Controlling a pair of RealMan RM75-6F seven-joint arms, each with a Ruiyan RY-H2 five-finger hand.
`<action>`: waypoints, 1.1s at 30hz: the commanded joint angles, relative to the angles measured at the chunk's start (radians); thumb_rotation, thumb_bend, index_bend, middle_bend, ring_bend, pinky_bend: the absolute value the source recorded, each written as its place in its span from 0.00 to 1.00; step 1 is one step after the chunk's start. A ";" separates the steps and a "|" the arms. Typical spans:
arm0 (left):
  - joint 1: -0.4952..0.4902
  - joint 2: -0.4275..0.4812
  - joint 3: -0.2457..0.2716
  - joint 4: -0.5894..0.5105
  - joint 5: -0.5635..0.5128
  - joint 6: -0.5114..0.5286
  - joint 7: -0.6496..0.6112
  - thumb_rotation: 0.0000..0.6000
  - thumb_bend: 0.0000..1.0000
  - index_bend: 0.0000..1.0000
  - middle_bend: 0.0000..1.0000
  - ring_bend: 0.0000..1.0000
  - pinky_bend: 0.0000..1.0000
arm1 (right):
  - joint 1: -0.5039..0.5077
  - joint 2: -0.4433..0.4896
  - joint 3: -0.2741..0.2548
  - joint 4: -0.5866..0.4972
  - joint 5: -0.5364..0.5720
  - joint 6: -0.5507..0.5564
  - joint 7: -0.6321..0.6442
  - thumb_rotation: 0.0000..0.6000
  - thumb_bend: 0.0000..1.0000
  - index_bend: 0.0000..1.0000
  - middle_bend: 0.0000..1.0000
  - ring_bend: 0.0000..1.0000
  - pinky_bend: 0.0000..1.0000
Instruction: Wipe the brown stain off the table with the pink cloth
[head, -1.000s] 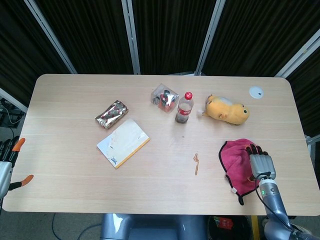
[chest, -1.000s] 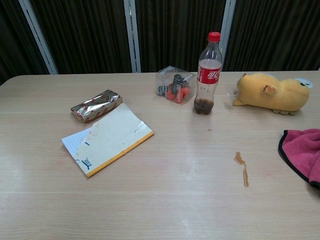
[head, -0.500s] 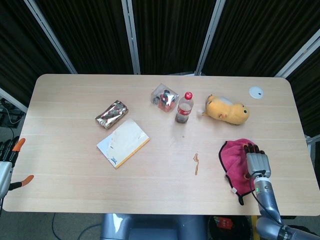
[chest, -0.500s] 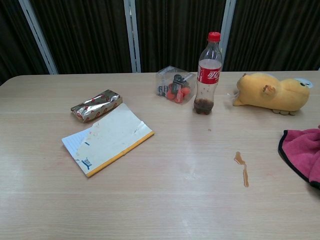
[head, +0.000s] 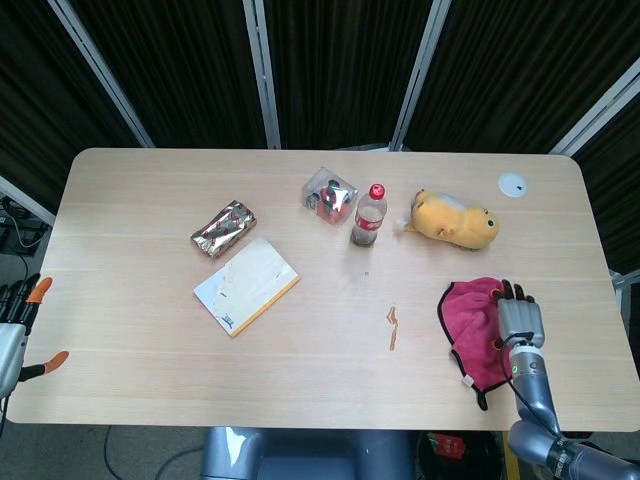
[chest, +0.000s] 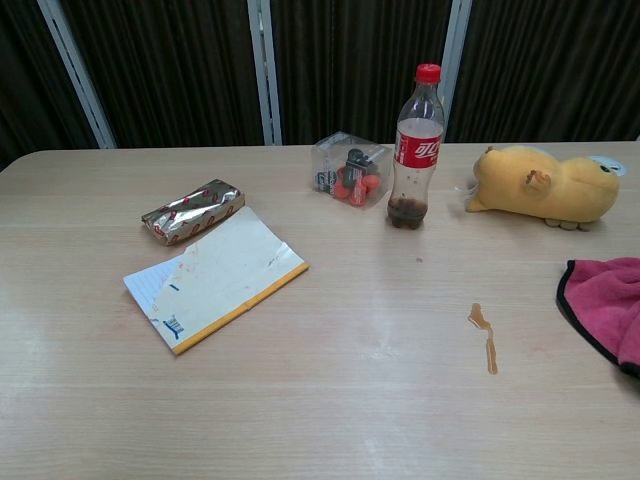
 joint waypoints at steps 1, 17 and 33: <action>0.000 0.000 0.001 -0.002 -0.001 -0.002 -0.001 1.00 0.00 0.00 0.00 0.00 0.00 | -0.002 -0.010 -0.003 0.017 -0.008 -0.004 0.015 1.00 0.13 0.24 0.06 0.00 0.19; 0.000 -0.001 -0.003 -0.004 -0.004 -0.002 -0.020 1.00 0.00 0.00 0.00 0.00 0.00 | -0.032 -0.036 -0.026 0.008 -0.163 0.030 0.144 1.00 0.54 0.68 0.56 0.49 0.71; 0.001 0.001 -0.004 -0.011 -0.014 -0.006 -0.031 1.00 0.00 0.00 0.00 0.00 0.00 | 0.000 -0.123 -0.014 -0.109 -0.225 0.082 0.074 1.00 0.55 0.73 0.59 0.52 0.75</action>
